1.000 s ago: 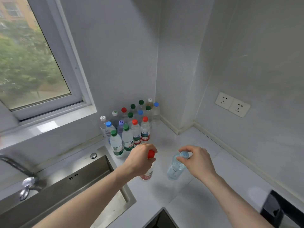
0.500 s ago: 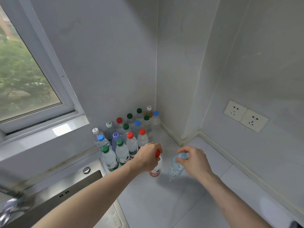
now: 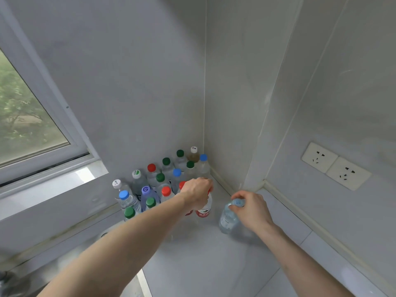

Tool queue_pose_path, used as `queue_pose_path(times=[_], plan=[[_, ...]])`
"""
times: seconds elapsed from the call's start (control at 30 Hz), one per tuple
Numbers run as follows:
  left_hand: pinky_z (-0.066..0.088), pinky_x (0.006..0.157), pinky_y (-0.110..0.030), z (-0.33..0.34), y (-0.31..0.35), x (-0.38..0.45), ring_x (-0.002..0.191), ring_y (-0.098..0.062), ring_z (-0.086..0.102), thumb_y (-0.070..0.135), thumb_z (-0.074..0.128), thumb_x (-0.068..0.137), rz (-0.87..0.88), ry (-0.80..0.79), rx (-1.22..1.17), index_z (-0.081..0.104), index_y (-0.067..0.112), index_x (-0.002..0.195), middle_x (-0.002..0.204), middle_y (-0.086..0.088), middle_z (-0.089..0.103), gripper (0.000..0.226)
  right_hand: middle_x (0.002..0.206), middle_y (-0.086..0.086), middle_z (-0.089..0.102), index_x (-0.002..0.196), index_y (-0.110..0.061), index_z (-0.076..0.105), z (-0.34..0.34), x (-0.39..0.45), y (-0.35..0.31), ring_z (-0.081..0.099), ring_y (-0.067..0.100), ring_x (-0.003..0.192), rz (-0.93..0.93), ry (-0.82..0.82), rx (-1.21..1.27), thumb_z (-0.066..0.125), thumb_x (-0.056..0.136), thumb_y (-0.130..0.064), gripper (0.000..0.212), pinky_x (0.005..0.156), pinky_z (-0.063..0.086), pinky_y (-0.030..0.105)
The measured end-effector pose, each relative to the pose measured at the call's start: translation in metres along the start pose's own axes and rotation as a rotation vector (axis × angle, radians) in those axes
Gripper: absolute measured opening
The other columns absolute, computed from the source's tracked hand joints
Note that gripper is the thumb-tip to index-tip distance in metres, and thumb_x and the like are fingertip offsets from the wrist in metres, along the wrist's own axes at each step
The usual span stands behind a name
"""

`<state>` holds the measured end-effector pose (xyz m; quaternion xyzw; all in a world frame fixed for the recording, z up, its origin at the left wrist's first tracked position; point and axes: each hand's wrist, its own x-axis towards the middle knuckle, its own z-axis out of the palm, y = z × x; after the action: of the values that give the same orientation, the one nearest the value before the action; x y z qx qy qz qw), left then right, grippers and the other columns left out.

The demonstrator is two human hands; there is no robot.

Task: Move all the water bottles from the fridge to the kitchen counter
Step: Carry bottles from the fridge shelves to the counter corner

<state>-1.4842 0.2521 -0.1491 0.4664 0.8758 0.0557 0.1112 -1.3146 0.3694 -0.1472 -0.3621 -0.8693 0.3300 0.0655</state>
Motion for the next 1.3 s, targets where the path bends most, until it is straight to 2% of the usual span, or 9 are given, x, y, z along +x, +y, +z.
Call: queue_pose_path(times=[0.13, 0.27, 0.5, 0.63, 0.73, 0.9, 1.3], plan=[[0.040, 0.065, -0.033, -0.001, -0.012, 0.016, 0.084, -0.026, 0.056, 0.003, 0.060, 0.089, -0.047, 0.016, -0.014, 0.059, 0.019, 0.106, 0.106, -0.002, 0.063, 0.023, 0.099, -0.004, 0.073, 0.101, -0.024, 0.076, 0.004, 0.019, -0.002, 0.066, 0.019, 0.093, -0.001, 0.001, -0.003, 0.080, 0.084, -0.024, 0.017, 0.076, 0.044, 0.023], [0.040, 0.063, -0.033, 0.004, -0.024, 0.030, 0.084, -0.027, 0.059, -0.001, 0.059, 0.089, -0.068, 0.017, -0.029, 0.059, 0.017, 0.104, 0.102, -0.003, 0.063, 0.023, 0.102, -0.001, 0.074, 0.102, -0.024, 0.076, 0.010, 0.039, -0.006, 0.065, 0.019, 0.093, -0.004, 0.005, -0.014, 0.081, 0.085, -0.023, 0.018, 0.076, 0.043, 0.023], [0.039, 0.065, -0.033, 0.007, -0.029, 0.047, 0.083, -0.026, 0.053, -0.005, 0.057, 0.090, -0.080, 0.026, -0.029, 0.057, 0.013, 0.107, 0.105, -0.007, 0.061, 0.025, 0.108, 0.005, 0.074, 0.107, -0.024, 0.076, 0.019, 0.074, -0.019, 0.068, 0.027, 0.102, -0.019, 0.000, -0.050, 0.079, 0.087, -0.022, 0.020, 0.084, 0.051, 0.027], [0.042, 0.064, -0.035, 0.004, -0.032, 0.055, 0.086, -0.030, 0.061, -0.005, 0.055, 0.089, -0.088, 0.036, 0.008, 0.060, 0.009, 0.110, 0.106, -0.011, 0.064, 0.026, 0.113, 0.009, 0.074, 0.112, -0.023, 0.074, 0.024, 0.093, -0.026, 0.067, 0.031, 0.106, -0.040, -0.006, -0.076, 0.073, 0.091, -0.017, 0.022, 0.085, 0.049, 0.029], [0.041, 0.063, -0.035, 0.001, -0.035, 0.059, 0.083, -0.030, 0.058, -0.006, 0.054, 0.090, -0.087, 0.027, 0.028, 0.059, 0.008, 0.109, 0.105, -0.011, 0.064, 0.024, 0.115, 0.008, 0.072, 0.115, -0.022, 0.072, 0.030, 0.103, -0.030, 0.066, 0.031, 0.108, -0.063, -0.018, -0.079, 0.070, 0.094, -0.016, 0.022, 0.087, 0.049, 0.030], [0.041, 0.065, -0.036, -0.002, -0.039, 0.063, 0.093, -0.032, 0.063, -0.006, 0.054, 0.088, -0.073, 0.005, 0.035, 0.058, 0.009, 0.109, 0.107, -0.011, 0.062, 0.027, 0.115, 0.012, 0.072, 0.116, -0.021, 0.070, 0.043, 0.118, -0.038, 0.066, 0.035, 0.107, -0.082, -0.052, -0.083, 0.066, 0.096, -0.014, 0.022, 0.085, 0.052, 0.034], [0.047, 0.070, -0.035, -0.004, -0.041, 0.058, 0.094, -0.030, 0.063, -0.004, 0.056, 0.091, -0.106, 0.064, 0.021, 0.061, 0.012, 0.109, 0.108, -0.009, 0.062, 0.024, 0.121, 0.009, 0.070, 0.121, -0.024, 0.068, 0.068, 0.140, -0.043, 0.066, 0.032, 0.107, -0.050, -0.107, -0.023, 0.060, 0.098, -0.006, 0.031, 0.077, 0.042, 0.025]])
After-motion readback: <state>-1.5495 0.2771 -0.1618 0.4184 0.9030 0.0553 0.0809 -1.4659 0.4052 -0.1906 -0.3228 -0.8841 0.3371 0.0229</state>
